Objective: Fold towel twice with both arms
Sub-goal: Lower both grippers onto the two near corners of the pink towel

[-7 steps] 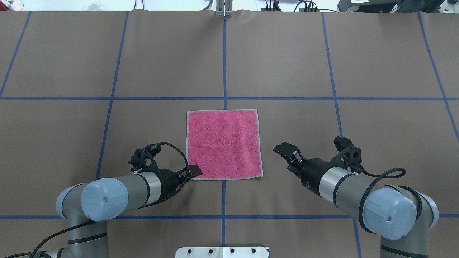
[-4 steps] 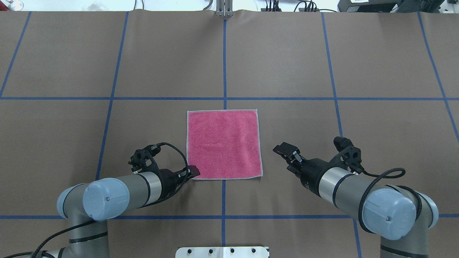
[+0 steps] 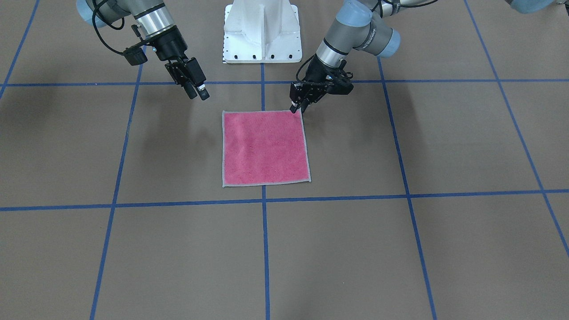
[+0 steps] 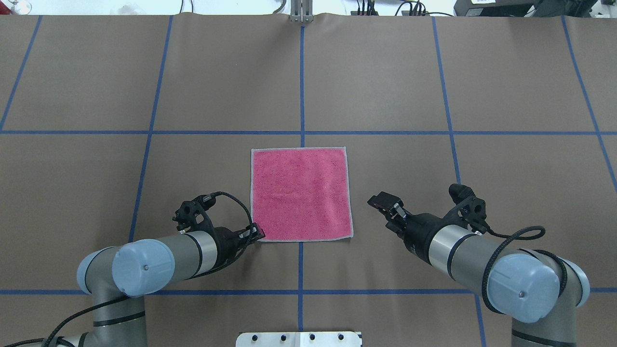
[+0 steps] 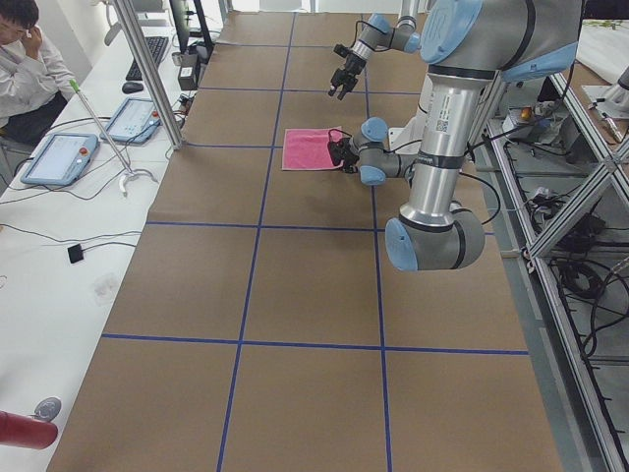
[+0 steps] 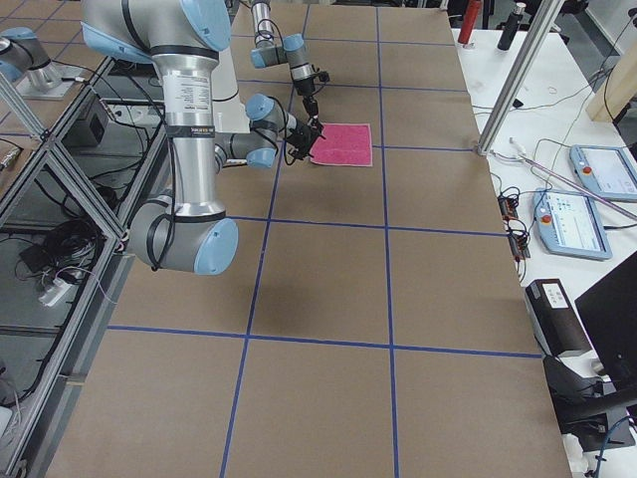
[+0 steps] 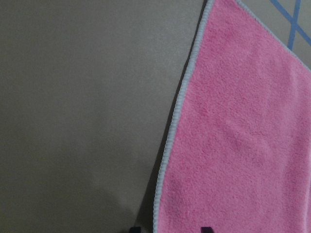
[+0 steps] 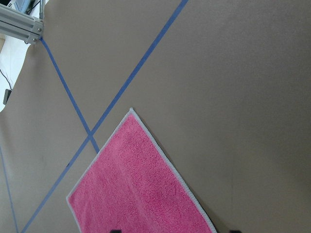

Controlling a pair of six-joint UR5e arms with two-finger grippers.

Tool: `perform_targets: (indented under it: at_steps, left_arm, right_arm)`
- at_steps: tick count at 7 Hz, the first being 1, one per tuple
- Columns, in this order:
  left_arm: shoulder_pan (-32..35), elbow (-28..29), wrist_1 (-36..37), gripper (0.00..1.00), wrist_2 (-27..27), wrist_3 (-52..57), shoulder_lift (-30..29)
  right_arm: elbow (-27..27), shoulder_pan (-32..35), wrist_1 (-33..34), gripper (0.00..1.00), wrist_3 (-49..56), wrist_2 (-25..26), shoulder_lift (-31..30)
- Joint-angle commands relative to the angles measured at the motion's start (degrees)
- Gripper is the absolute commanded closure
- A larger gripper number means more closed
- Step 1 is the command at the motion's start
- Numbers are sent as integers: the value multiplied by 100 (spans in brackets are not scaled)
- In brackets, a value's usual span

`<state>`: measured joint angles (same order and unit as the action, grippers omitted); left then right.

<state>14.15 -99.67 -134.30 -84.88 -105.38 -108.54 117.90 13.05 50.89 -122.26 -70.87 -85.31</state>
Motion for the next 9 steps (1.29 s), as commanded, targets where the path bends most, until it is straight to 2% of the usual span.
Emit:
perform_targets:
  at_steps: [1, 4, 5, 6, 9]
  left_arm:
    - [0, 1, 0, 81, -2, 0, 0]
    - [9, -8, 0, 81, -2, 0, 0]
    - [9, -8, 0, 100, -2, 0, 0]
    - [9, -8, 0, 100, -2, 0, 0]
    - [0, -17, 0, 100, -2, 0, 0]
  right_arm:
    - [-4, 5, 0, 22, 0, 3, -3]
    - [5, 5, 18, 22, 0, 3, -3]
    - [-39, -4, 26, 35, -35, 3, -3]
    - [-187, -22, 9, 48, -70, 12, 32]
    - [-890, -39, 35, 39, -271, 12, 725]
